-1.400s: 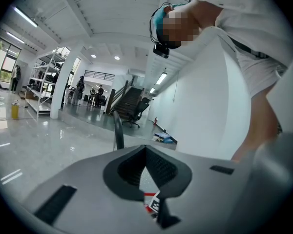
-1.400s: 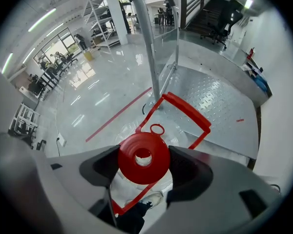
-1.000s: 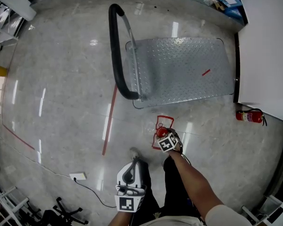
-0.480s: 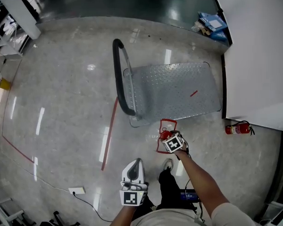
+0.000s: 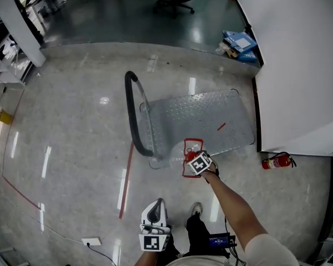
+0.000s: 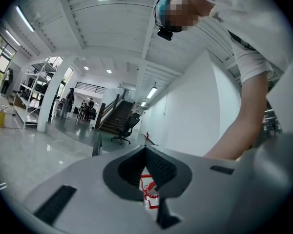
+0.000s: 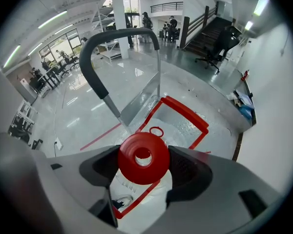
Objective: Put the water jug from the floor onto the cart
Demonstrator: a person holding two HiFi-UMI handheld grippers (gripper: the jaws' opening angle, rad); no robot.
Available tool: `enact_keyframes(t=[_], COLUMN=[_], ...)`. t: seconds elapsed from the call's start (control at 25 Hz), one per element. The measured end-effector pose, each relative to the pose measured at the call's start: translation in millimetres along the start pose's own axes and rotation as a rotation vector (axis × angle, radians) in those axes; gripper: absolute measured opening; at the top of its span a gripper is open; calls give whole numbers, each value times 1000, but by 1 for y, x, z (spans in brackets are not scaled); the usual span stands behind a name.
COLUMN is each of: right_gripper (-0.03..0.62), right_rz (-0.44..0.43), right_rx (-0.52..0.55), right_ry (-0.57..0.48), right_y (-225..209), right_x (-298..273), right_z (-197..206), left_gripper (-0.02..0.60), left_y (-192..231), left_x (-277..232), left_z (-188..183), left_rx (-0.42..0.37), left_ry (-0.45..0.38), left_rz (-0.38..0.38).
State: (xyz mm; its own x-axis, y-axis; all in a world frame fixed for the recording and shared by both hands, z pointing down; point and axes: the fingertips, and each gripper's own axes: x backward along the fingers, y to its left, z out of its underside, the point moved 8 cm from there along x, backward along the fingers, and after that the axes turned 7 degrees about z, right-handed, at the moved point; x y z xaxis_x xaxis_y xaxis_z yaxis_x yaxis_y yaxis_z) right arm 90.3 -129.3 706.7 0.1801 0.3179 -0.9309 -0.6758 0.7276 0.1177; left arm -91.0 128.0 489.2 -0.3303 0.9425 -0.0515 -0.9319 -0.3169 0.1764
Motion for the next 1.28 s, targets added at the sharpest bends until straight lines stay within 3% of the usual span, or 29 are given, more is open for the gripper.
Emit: enact_keyframes(t=[0.4, 0.72, 1.28], right_gripper=[304, 304, 304], right_rz=[-13, -16, -40], right_rx=[-1, -37, -49], right_ry=[-37, -60, -52], right_y=[-29, -41, -57], right_x=[-48, -74, -79], right_z=[-58, -72, -78], left_gripper=[3, 3, 3], left_y=[-3, -4, 2], left_x=[1, 2, -1], left_z=[17, 26, 34], left_rx=[-11, -9, 3], left_ry=[89, 107, 85], left_rz=[13, 30, -15])
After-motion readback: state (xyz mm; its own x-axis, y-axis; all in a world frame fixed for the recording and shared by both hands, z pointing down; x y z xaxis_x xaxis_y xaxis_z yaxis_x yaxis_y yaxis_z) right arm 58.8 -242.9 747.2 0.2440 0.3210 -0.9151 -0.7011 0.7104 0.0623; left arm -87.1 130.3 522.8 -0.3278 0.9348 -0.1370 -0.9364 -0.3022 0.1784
